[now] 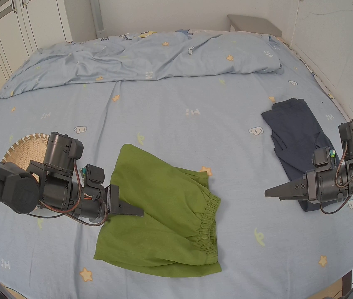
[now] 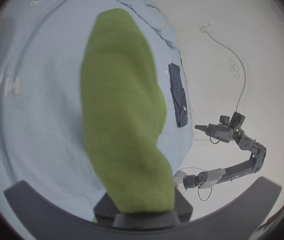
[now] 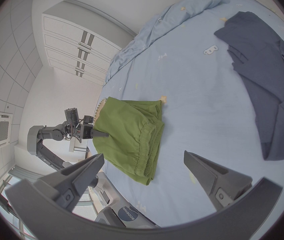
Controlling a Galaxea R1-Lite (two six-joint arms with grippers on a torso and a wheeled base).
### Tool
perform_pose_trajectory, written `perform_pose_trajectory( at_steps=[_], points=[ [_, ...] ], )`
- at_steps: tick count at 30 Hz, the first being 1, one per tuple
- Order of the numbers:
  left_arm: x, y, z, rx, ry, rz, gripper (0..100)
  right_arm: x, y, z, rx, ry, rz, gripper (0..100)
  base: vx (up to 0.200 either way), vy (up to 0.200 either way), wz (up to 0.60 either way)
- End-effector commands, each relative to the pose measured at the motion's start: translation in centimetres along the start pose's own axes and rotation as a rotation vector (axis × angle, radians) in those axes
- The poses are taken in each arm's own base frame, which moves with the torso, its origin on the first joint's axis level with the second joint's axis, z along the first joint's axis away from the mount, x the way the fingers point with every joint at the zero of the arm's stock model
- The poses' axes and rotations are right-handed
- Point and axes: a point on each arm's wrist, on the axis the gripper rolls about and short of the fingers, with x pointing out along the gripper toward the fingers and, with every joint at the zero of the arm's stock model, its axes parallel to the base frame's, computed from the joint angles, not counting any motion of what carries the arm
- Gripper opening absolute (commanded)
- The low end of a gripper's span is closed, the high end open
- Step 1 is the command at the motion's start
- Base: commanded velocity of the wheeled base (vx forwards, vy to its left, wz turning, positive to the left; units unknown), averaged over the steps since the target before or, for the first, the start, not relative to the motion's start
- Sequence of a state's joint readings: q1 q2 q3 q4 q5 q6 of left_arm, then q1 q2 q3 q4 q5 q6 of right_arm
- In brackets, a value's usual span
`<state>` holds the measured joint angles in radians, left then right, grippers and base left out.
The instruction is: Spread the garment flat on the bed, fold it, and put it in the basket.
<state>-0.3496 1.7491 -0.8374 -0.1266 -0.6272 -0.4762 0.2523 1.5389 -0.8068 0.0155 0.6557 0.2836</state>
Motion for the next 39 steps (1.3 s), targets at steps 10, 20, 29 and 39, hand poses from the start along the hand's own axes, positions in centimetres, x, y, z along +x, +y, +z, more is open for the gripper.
perform_pose_trajectory(
  at_steps=[10,20,29,39],
  points=[
    [-0.2,-1.1,-0.4,0.030,0.003,-0.021,0,-0.6,0.4,0.0,-0.014,-0.018,0.006,100,0.000,0.200,0.00],
    [0.3,-1.6,-1.1,0.044,0.034,-0.032,0,-0.6,0.5,0.0,-0.015,-0.017,0.006,100,0.000,0.200,0.00],
    [-0.6,-4.9,-2.0,0.144,0.030,-0.086,0,-1.8,1.3,0.0,-0.041,-0.056,0.016,100,0.000,0.000,0.00],
    [-3.8,-9.0,0.6,0.384,0.061,-0.073,0,-2.3,1.8,-0.2,-0.053,-0.070,0.021,100,0.000,0.000,0.00]
  ],
)
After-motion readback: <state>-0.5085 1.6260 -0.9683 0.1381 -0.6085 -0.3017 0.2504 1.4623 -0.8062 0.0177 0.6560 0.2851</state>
